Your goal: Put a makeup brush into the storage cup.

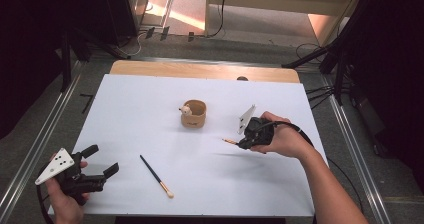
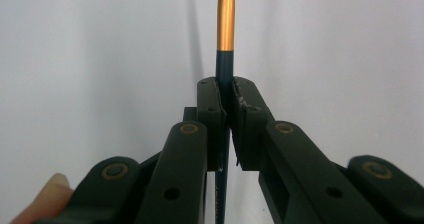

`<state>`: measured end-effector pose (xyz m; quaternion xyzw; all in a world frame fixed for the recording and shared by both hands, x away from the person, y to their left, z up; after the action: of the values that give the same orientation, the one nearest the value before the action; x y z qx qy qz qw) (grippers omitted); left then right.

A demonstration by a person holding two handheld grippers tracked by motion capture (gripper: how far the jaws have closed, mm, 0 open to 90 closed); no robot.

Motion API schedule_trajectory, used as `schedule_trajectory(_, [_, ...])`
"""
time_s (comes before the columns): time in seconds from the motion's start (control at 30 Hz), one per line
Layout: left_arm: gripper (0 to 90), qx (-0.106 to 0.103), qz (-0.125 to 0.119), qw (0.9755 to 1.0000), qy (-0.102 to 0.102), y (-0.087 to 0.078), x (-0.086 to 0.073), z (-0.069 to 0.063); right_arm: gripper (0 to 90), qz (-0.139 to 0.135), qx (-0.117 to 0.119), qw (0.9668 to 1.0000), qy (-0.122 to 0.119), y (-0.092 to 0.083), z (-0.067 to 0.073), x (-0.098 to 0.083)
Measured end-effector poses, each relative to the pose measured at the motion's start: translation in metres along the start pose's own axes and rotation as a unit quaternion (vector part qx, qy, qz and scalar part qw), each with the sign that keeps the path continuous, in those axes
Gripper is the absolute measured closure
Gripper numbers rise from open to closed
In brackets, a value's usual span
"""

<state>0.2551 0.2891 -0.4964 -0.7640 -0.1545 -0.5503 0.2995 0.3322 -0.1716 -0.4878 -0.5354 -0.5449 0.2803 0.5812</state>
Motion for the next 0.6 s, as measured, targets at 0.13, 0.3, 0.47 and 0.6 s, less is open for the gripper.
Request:
schedule_trajectory(0.13, [0.0,0.000,-0.001,1.0000,0.000,0.000,0.000,0.000,84.9,-0.028,-0.005,0.9995,0.016,-0.005,-0.005,0.004])
schedule_trajectory(0.3, [0.0,0.001,0.001,1.0000,0.000,-0.001,0.000,0.000,84.9,-0.053,-0.007,0.9980,0.035,-0.010,-0.007,0.008])
schedule_trajectory(0.47, [0.0,0.001,-0.001,1.0000,0.000,0.000,0.000,0.000,84.9,-0.083,-0.009,0.9954,0.048,-0.013,-0.009,0.013])
schedule_trajectory(0.6, [0.0,0.001,-0.001,1.0000,-0.001,0.000,0.000,0.000,84.9,-0.104,-0.015,0.9926,0.061,-0.017,-0.011,0.017])
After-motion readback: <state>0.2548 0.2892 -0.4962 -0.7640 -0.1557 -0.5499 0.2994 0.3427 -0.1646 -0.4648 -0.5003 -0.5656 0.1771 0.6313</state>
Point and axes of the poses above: each handheld gripper's, and its own axes: y roughly forward along the jaws, x roughly out of its top, z roughly to its left, the point moved 5 cm from there along y, roughly forward along the jaws, and after that the axes turned 10 degrees about -x, right-handed, at the moved point
